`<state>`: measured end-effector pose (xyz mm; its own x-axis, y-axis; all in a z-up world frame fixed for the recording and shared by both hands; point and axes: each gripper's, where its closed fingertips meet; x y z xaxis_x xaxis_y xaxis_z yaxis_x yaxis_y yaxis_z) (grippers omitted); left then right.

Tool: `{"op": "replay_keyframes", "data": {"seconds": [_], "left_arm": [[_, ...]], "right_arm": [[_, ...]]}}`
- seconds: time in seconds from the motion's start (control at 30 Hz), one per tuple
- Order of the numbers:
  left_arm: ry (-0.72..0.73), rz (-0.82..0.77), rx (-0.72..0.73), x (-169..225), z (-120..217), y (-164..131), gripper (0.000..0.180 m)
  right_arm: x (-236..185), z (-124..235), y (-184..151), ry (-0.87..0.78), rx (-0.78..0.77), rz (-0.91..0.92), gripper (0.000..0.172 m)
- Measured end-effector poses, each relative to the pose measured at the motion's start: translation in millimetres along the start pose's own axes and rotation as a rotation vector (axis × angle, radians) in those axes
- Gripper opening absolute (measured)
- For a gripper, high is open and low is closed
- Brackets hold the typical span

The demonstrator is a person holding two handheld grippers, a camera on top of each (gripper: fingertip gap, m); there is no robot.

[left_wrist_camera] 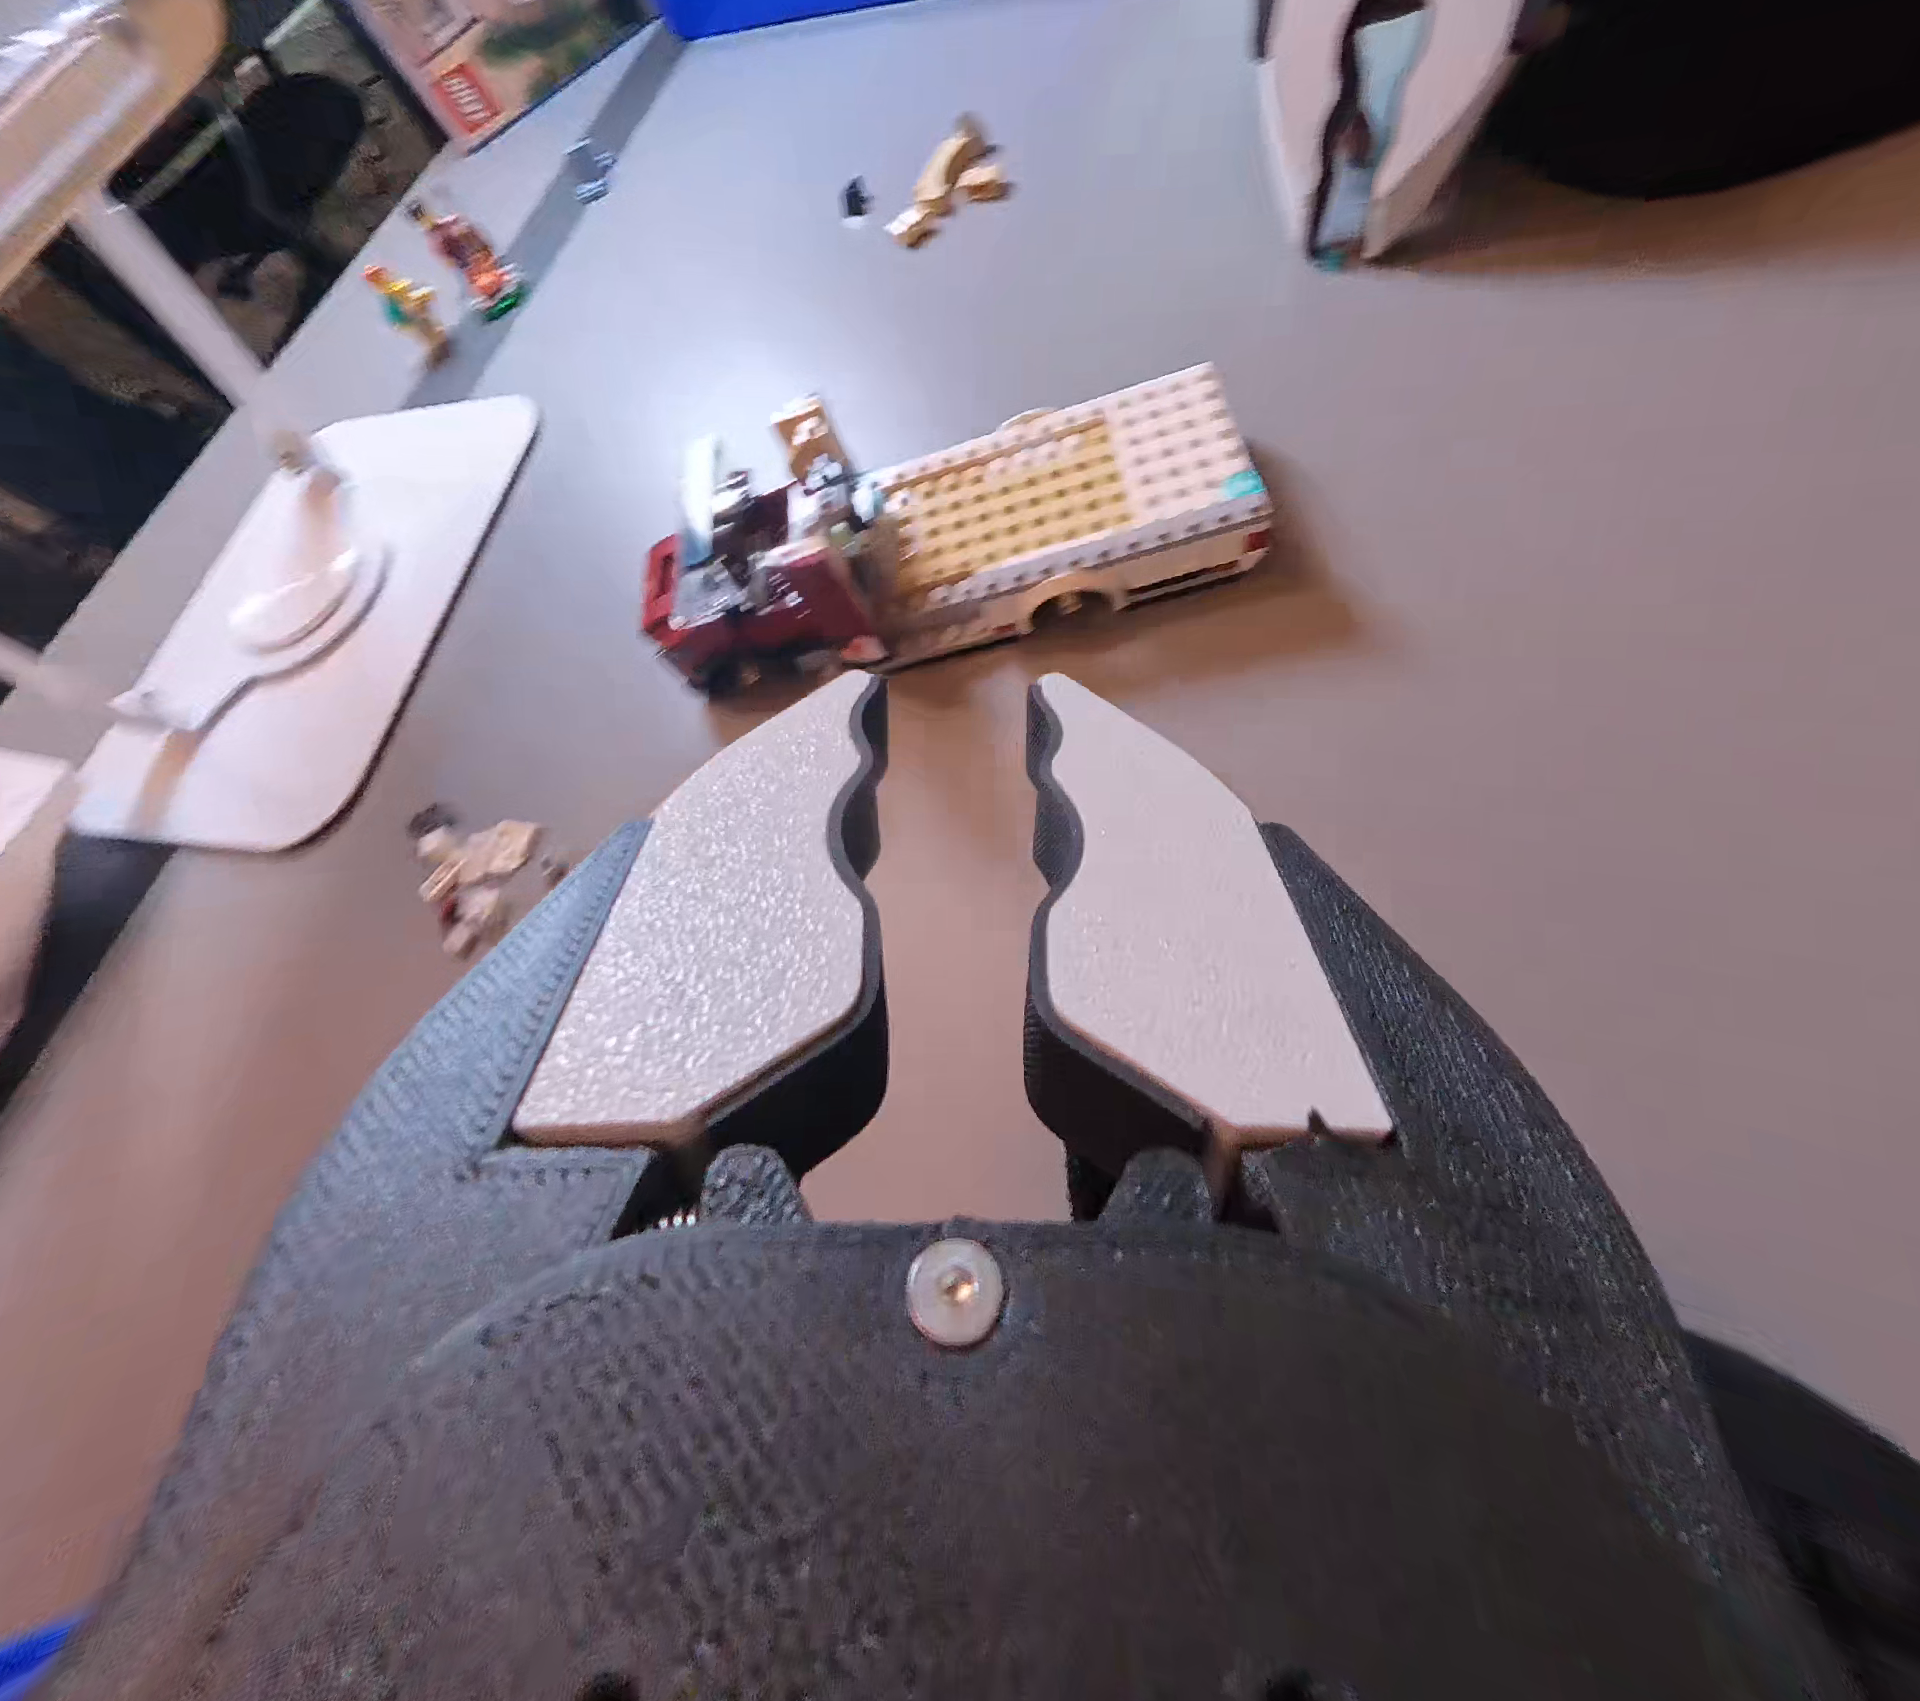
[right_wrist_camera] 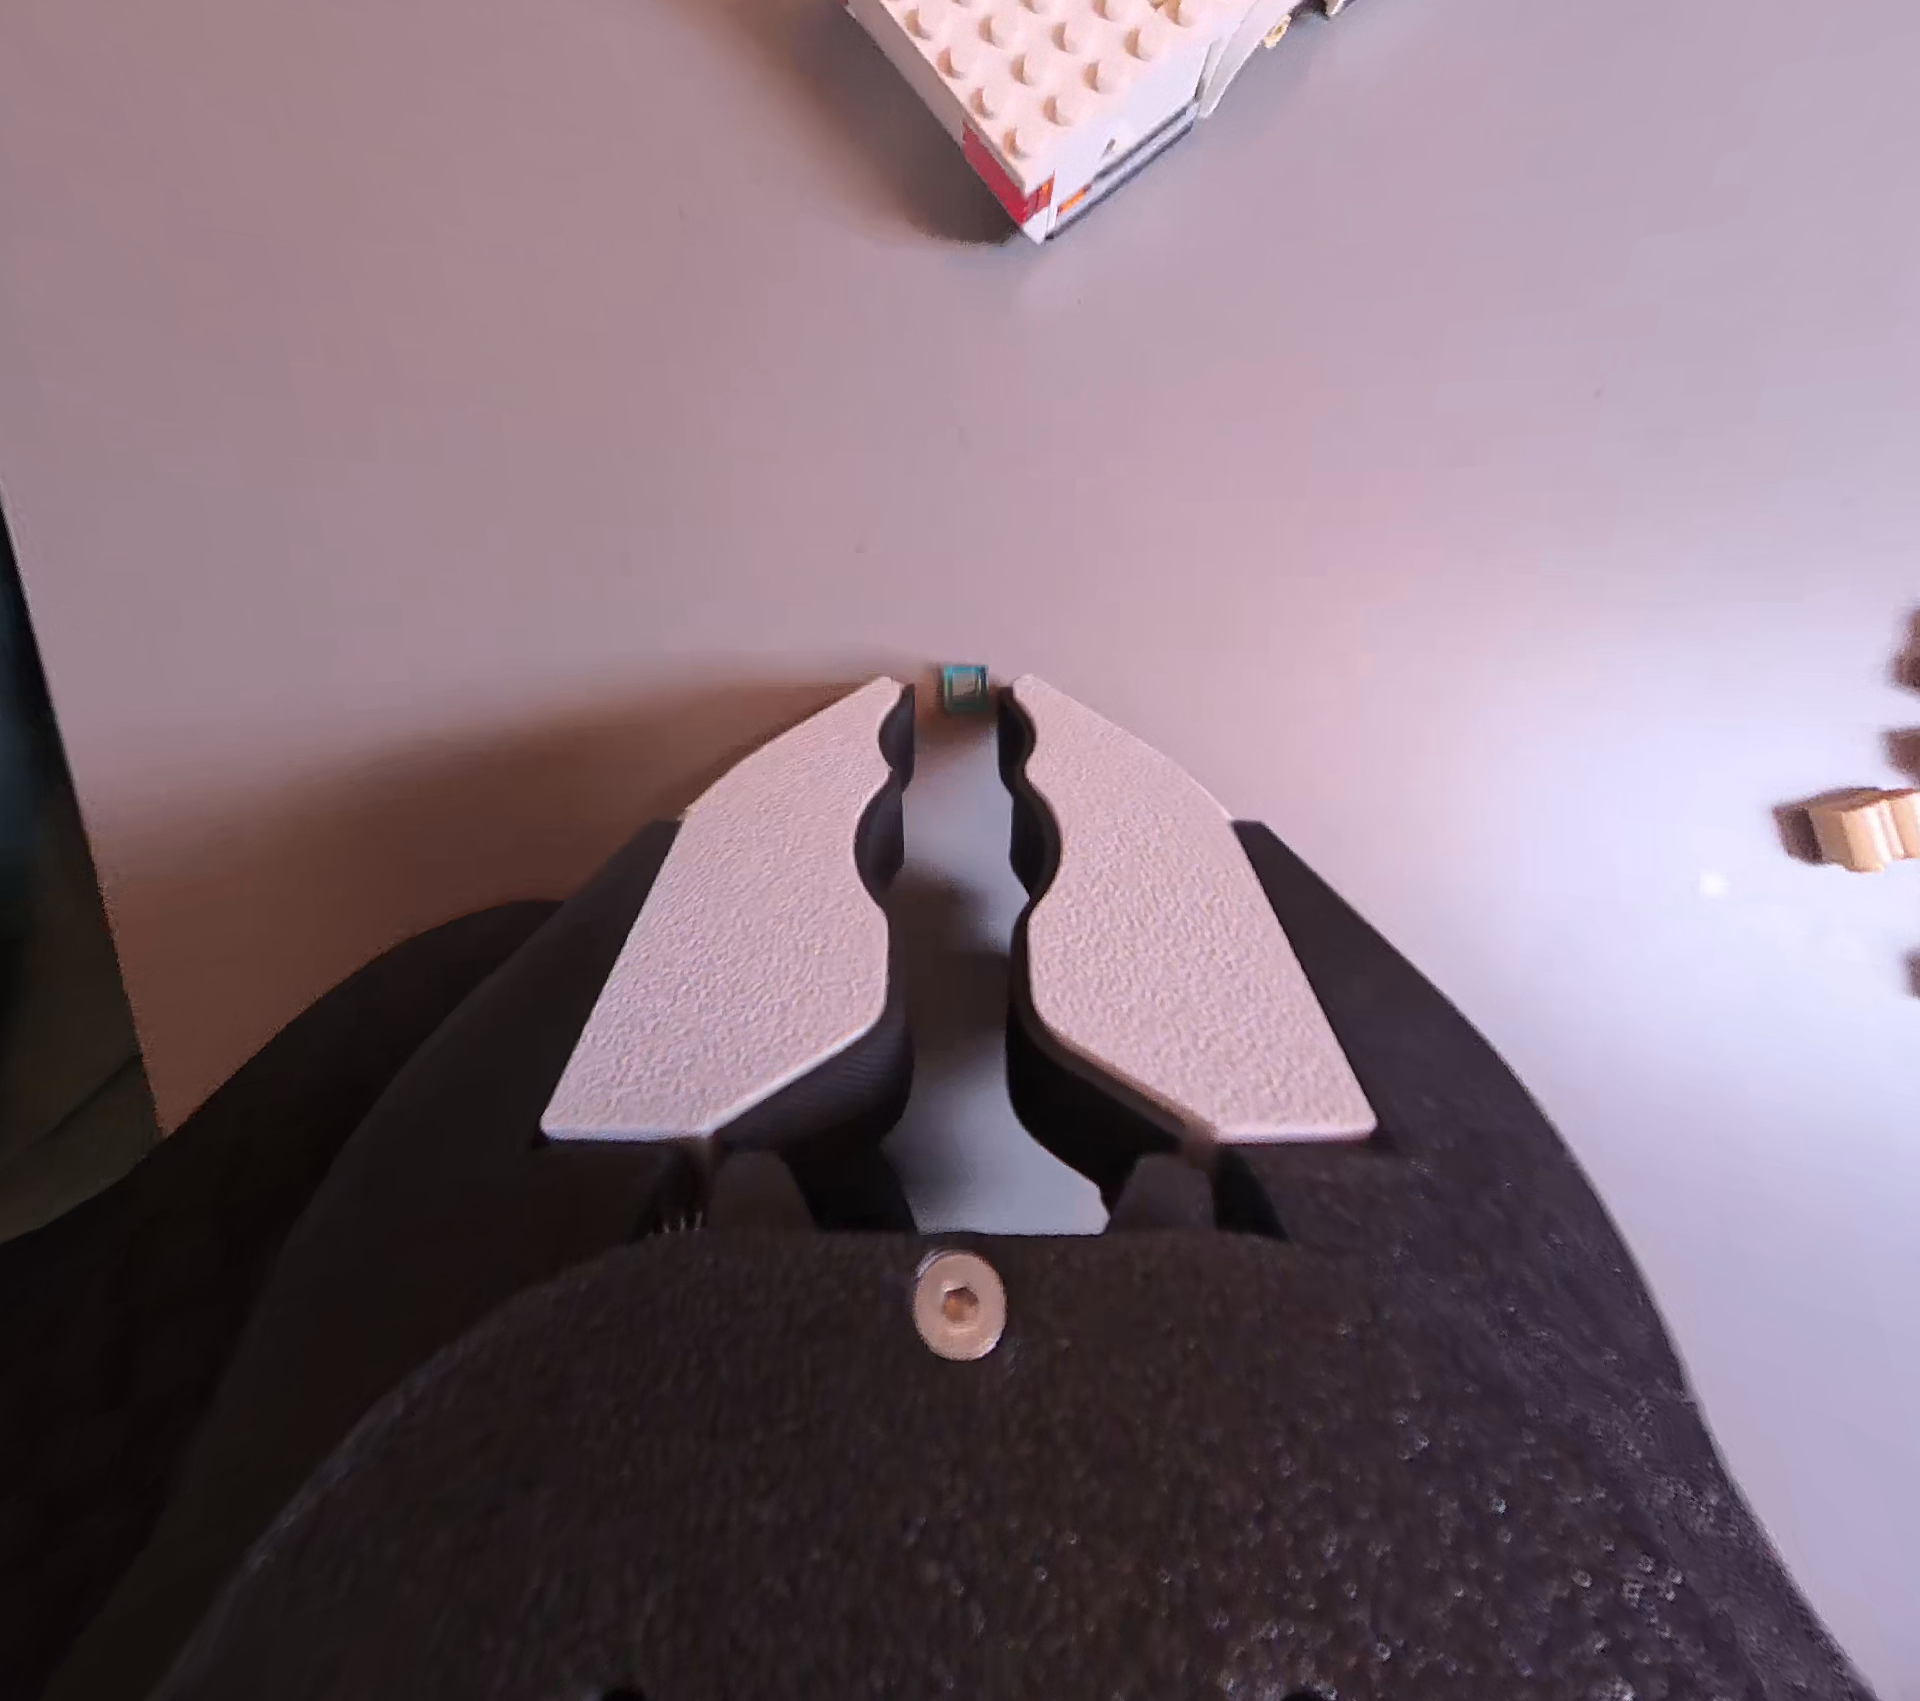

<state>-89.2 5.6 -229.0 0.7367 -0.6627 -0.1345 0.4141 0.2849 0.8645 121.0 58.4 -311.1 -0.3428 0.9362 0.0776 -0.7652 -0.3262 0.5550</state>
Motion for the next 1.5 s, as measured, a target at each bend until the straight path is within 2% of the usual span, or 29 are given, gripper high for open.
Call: {"op": "replay_keyframes", "data": {"seconds": [0.07,0.17,0.23,0.37,0.5,0.57,0.9,0.97,1.03,1.07,1.13,1.23,1.33,1.37,1.43,1.5], "left_arm": [[-0.062,-0.017,0.017,19.5,-9.8,7.1,0.025],[-0.174,0.025,0.077,50.7,-21.7,20.9,0.025],[-0.217,0.014,0.102,69.3,-30.1,27.6,0.025],[-0.243,-0.119,0.163,103.5,-43.1,43.3,0.027],[-0.192,-0.279,0.201,114.9,-44.7,50.6,0.018],[-0.155,-0.323,0.211,112.6,-42.1,50.8,0.009],[-0.1,-0.395,0.223,103.0,-33.3,50.5,0.003],[-0.038,-0.401,0.207,83.6,-24.7,51.3,0.003],[0.165,-0.359,0.17,23.7,3.4,52.8,0.003],[0.258,-0.269,0.107,-13.3,22.2,43.6,0.003],[0.505,-0.103,0.034,-90.4,71.2,18.5,0.004],[0.732,0.144,-0.113,-166.5,126.8,-42.6,0.004],[0.811,0.324,-0.281,-196.4,151.6,-99.4,0.005],[0.812,0.377,-0.324,-198.8,155.1,-113.0,0.012],[0.75,0.5,-0.417,-193.9,153.9,-137.6,0.038],[0.661,0.567,-0.431,-185.4,145.7,-146.1,0.047]], "right_arm": [[0.2,-1.5,1.3,0.019,-0.003,-0.003,0.008],[-1.8,-3.1,7.0,0.034,0.017,0.025,0.008],[-9.4,-1.5,32.4,0.056,0.137,0.052,0.008],[-28.1,13.9,105.8,0.179,0.448,0.022,0.008],[-41.9,17.1,144.4,0.349,0.584,-0.045,0.008],[-45.2,15.2,150.6,0.407,0.595,-0.065,0.008],[-39.7,15.9,161.9,0.485,0.666,-0.171,0.009],[-30.2,15.9,158.8,0.42,0.656,-0.156,0.02],[-12.5,14.7,146.1,0.251,0.584,-0.071,0.022],[-4.8,12.4,136.4,0.153,0.523,0.001,0.022],[0.0,5.7,119.0,0.046,0.403,0.121,0.022],[-1.8,-4.2,111.5,0.044,0.347,0.145,0.023],[1.4,-14.8,108.4,0.017,0.3,0.182,0.023],[1.4,-17.5,108.2,0.01,0.286,0.196,0.024],[0.3,-22.5,108.4,0.007,0.261,0.224,0.024],[-0.3,-26.2,109.1,0.006,0.238,0.247,0.024]]}}
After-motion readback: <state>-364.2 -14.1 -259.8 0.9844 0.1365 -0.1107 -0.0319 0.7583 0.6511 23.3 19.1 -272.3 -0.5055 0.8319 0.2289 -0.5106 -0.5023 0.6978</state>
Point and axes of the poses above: each gripper's, where its closed fingertips meet, z back along the fingers, y out of its top, x = y × z across the jaws, and after that the axes turned 10 degrees about z, right-handed
